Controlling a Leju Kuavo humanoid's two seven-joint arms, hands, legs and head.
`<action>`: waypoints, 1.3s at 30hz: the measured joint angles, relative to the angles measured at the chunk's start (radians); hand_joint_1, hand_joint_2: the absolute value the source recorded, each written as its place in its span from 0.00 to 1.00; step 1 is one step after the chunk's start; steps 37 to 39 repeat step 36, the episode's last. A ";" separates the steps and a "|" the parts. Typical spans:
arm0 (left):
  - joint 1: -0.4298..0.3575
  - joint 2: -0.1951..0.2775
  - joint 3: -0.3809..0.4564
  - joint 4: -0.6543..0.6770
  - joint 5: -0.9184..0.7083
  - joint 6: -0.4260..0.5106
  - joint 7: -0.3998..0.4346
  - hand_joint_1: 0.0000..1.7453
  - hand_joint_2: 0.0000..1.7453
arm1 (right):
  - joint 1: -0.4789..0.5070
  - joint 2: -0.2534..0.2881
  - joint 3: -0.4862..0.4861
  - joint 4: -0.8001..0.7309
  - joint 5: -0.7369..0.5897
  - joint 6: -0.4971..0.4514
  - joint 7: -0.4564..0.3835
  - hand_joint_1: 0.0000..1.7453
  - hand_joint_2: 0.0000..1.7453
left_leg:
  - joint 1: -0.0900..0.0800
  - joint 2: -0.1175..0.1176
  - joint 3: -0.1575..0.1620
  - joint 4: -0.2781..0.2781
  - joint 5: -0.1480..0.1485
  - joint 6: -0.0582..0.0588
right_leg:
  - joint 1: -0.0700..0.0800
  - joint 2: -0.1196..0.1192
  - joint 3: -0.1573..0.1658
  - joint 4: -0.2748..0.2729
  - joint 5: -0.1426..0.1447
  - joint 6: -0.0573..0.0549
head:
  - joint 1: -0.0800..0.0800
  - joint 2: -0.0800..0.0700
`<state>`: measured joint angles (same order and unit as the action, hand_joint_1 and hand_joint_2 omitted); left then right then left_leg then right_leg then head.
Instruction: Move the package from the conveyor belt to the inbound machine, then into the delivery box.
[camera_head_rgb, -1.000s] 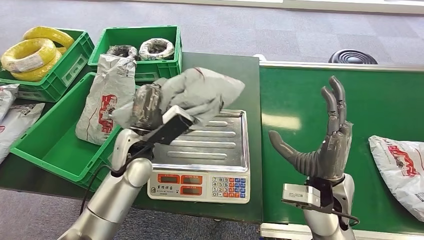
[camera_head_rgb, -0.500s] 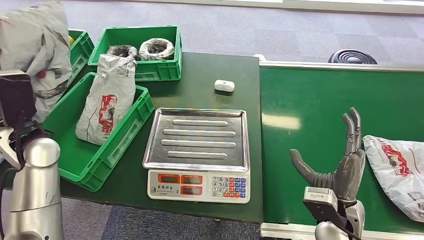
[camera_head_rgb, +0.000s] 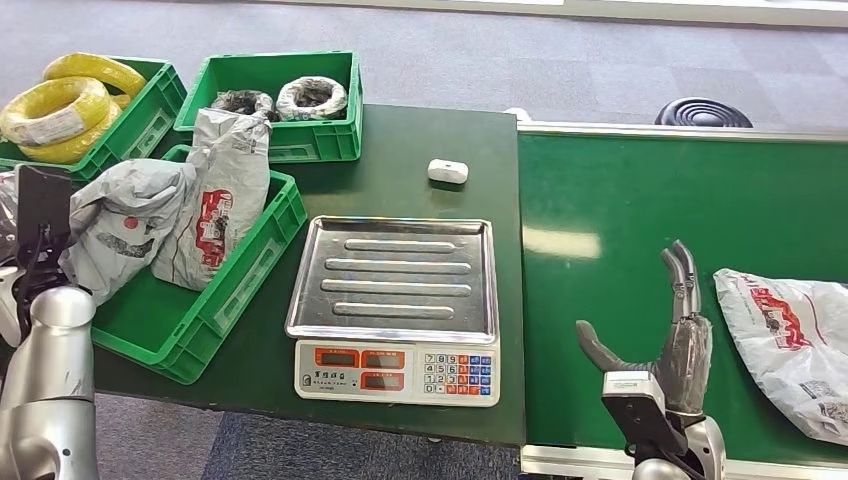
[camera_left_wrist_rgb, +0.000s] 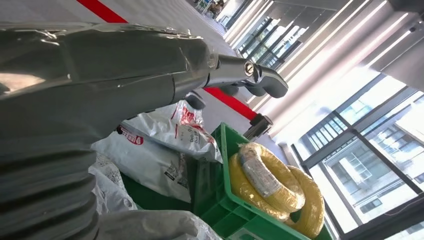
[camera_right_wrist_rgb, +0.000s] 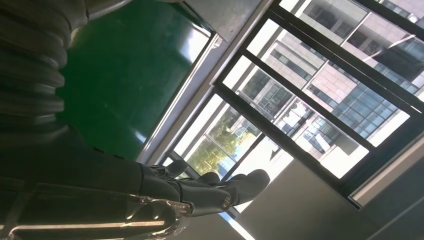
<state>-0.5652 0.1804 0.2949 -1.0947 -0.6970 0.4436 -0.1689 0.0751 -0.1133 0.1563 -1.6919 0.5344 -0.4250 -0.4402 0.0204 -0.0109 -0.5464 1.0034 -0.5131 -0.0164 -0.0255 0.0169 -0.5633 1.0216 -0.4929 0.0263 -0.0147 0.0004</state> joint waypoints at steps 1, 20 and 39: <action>-0.001 0.000 0.000 0.007 0.014 -0.016 -0.004 0.00 1.00 | 0.001 0.000 -0.002 0.003 -0.001 0.004 0.001 0.00 1.00 | 0.000 0.000 0.000 0.000 0.000 0.000 | 0.000 0.000 0.000 0.000 0.000 0.000 | 0.000 0.000; 0.255 -0.046 -0.064 -0.434 0.544 -0.284 -0.300 0.00 1.00 | 0.059 0.002 -0.027 0.092 -0.126 0.070 -0.012 0.00 1.00 | 0.000 0.000 0.000 0.000 -0.002 0.000 | 0.000 0.000 0.000 -0.001 -0.001 0.000 | 0.000 0.000; 0.819 -0.241 -0.134 -0.868 0.601 -0.449 -0.419 0.00 1.00 | 0.081 0.067 -0.087 0.120 -0.130 0.150 -0.015 0.00 1.00 | 0.000 0.000 0.000 -0.001 -0.004 0.001 | 0.000 0.000 0.001 -0.002 -0.003 0.001 | 0.000 0.000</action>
